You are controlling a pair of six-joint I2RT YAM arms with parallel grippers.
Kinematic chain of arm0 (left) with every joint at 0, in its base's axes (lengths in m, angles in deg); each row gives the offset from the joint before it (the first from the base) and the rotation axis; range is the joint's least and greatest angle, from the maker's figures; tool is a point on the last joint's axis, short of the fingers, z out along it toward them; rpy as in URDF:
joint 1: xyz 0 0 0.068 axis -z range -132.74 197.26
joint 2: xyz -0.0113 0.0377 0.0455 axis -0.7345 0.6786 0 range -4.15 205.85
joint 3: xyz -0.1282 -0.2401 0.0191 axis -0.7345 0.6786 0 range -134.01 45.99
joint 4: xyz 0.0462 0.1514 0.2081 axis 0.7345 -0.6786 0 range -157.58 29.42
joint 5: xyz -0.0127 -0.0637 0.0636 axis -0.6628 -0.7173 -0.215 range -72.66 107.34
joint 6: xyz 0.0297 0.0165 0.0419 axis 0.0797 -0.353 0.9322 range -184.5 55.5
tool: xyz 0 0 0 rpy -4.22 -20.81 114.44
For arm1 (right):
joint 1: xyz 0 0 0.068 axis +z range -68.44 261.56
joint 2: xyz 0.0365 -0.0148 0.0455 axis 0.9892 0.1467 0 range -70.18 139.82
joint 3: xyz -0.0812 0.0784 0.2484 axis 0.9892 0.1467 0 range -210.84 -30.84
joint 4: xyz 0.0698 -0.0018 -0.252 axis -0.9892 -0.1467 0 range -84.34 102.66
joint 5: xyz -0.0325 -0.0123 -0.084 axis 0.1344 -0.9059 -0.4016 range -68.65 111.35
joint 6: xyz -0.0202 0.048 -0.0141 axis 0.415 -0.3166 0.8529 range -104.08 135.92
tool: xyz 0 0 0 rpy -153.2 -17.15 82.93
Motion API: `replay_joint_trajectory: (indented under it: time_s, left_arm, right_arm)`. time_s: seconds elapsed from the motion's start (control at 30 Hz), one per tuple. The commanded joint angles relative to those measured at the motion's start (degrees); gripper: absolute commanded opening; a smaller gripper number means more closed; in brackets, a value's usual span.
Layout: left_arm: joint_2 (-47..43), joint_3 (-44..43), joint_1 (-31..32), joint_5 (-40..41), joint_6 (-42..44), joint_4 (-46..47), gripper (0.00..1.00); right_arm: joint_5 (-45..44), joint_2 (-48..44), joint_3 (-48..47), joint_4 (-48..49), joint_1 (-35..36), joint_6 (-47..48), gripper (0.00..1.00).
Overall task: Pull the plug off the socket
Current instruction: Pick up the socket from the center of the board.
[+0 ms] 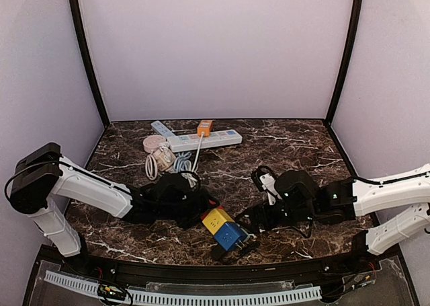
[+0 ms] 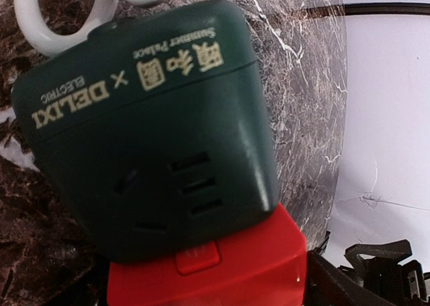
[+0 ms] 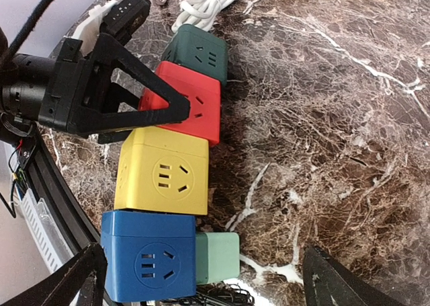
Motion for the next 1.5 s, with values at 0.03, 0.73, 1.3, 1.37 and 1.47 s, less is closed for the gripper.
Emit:
replay_joint_trajectory:
  time_s: [0.03,0.73,1.3,1.37,1.47]
  left_arm:
    - [1.2,-1.2,0.2,0.0,-0.9,-3.7,0.83]
    - [-3.1,-2.9,-2.1,-5.4,5.5,-2.8,0.33]
    - [-9.4,-9.5,-12.3,-34.8,28.6,10.1,0.27]
    - [-9.9,-10.2,-12.3,-38.0,29.7,12.2,0.27]
    - [-11.2,-9.5,-12.4,-41.2,29.5,16.9,0.27]
  right_arm:
    - [-2.4,-1.2,1.8,-0.6,0.4,-0.7,0.95]
    - [-3.3,-6.9,1.6,-3.0,0.4,-1.7,0.95]
    - [5.6,-6.0,2.7,8.7,0.3,-7.1,0.99]
    - [6.8,-5.3,2.1,11.0,0.3,-6.6,0.99]
    - [7.0,-5.6,1.7,12.7,-0.4,-6.6,0.99]
